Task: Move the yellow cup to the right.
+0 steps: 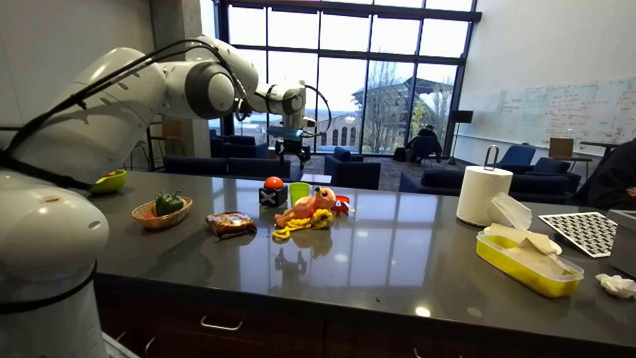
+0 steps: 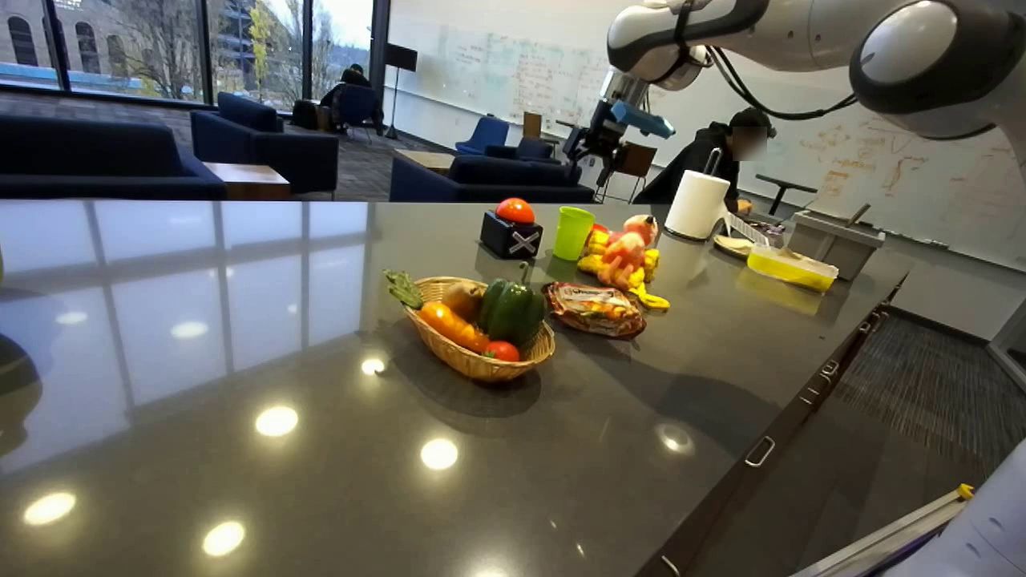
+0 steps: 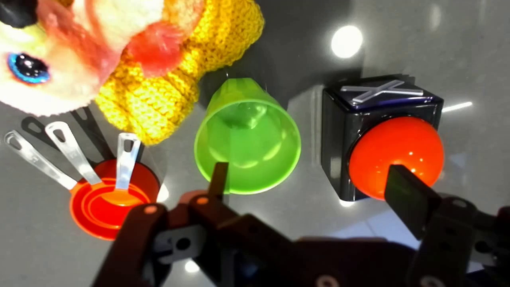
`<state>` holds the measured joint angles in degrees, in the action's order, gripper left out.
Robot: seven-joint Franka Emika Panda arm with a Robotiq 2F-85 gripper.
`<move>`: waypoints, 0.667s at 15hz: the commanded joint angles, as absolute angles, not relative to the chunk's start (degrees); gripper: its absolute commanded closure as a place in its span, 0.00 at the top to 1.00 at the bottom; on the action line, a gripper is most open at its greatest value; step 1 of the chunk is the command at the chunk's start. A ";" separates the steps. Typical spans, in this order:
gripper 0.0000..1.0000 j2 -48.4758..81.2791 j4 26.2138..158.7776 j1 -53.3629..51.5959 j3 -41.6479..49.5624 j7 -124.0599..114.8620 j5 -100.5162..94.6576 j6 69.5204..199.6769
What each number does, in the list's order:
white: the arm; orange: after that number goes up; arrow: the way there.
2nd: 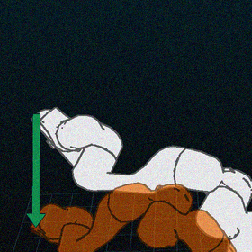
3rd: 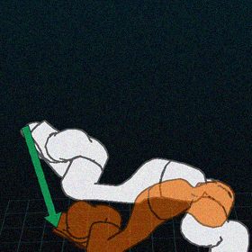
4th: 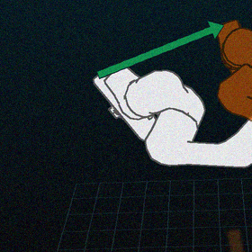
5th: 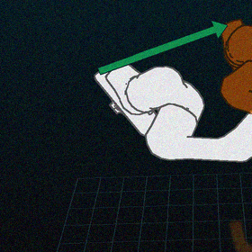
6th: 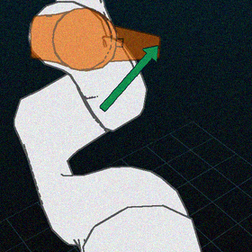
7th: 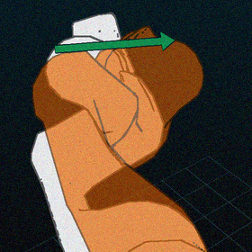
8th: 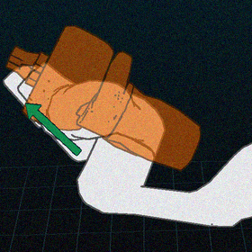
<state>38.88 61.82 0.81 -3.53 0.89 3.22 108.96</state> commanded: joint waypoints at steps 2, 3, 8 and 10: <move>1.00 28.14 78.38 0.48 -3.96 1.10 3.57 114.97; 1.00 26.62 80.82 -0.11 -3.32 1.13 3.76 115.79; 1.00 17.99 94.33 -0.22 -3.62 -0.35 6.03 116.81; 1.00 13.87 99.98 -0.33 -3.76 -0.42 7.92 116.56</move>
<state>22.39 88.85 -0.27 -3.79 0.45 5.59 115.71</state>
